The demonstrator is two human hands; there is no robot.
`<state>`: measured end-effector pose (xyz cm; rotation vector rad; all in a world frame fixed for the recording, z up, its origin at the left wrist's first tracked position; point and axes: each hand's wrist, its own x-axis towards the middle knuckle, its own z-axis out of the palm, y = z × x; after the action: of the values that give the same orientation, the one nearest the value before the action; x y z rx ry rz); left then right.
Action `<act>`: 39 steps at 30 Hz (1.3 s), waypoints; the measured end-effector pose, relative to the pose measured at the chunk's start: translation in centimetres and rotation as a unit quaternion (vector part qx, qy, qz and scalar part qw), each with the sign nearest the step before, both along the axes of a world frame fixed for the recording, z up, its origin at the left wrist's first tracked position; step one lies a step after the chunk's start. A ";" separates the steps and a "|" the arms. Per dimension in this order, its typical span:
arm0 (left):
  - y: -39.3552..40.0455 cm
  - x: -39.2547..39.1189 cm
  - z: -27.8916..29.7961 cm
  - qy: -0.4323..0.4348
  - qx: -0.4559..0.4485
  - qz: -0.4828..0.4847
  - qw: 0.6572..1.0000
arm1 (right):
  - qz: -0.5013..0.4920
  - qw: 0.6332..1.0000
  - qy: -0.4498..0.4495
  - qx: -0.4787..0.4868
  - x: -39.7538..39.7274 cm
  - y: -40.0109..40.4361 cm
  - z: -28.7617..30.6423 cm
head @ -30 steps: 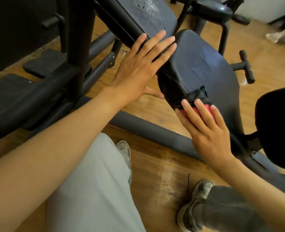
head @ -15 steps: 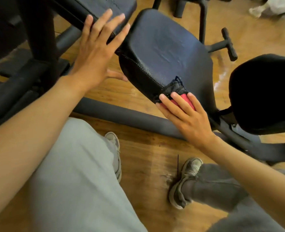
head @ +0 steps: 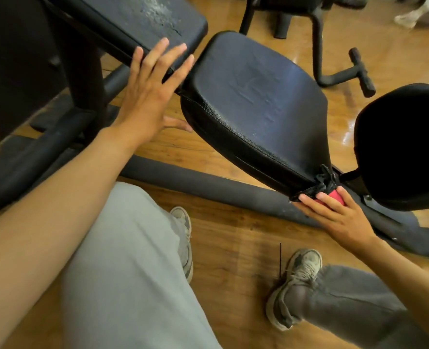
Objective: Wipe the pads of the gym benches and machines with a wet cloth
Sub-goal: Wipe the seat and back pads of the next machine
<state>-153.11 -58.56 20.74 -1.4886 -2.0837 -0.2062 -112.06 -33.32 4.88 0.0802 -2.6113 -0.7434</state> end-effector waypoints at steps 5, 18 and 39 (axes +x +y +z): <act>-0.3 0.1 0.2 -0.003 -0.018 -0.013 1.000 | 0.007 0.999 -0.007 0.046 0.8 1.5 -0.8; 1.2 2.3 -0.4 -0.043 -0.045 -0.015 0.998 | 0.020 0.999 0.018 -0.034 -8.9 -7.0 6.5; 0.7 0.5 -0.9 0.000 -0.046 -0.022 0.999 | -0.016 0.985 0.163 -0.045 -10.1 -8.1 4.1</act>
<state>-152.64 -57.89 19.85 -1.5892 -2.0878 -0.1276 -122.18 -41.42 9.01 -0.1031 -2.3333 -0.5918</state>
